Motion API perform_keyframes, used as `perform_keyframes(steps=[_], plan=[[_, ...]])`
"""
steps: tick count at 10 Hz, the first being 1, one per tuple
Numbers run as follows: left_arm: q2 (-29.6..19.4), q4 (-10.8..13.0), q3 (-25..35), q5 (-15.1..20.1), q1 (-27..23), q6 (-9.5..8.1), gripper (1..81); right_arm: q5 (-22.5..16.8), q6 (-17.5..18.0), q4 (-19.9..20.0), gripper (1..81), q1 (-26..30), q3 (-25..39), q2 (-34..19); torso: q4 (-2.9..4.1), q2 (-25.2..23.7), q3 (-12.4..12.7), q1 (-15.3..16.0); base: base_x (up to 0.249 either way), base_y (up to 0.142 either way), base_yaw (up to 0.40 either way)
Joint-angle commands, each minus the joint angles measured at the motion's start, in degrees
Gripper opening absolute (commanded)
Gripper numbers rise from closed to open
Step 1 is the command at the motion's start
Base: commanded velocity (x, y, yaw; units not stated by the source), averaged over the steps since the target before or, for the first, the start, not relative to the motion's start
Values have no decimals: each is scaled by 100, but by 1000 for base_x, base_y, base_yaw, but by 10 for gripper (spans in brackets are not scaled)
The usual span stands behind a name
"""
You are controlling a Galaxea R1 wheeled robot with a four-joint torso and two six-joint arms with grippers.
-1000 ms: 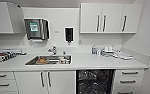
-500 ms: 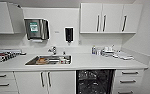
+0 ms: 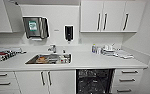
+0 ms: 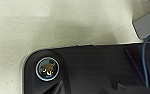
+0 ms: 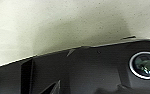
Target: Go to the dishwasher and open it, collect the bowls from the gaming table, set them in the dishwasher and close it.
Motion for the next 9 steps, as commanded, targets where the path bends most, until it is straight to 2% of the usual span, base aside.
perform_keyframes(steps=[1,4,9], plan=[[157,103,-254,206,-281,35,811,-281,-9,-74,811,358,-6,16,0,536,0,-345,0,0,0],[184,86,-307,214,-290,35,811,-272,17,-57,811,367,-85,113,0,1146,0,-739,0,0,0],[210,86,-316,214,-282,35,811,-307,17,-65,811,305,-956,543,0,2141,-2,-1379,0,0,0]])
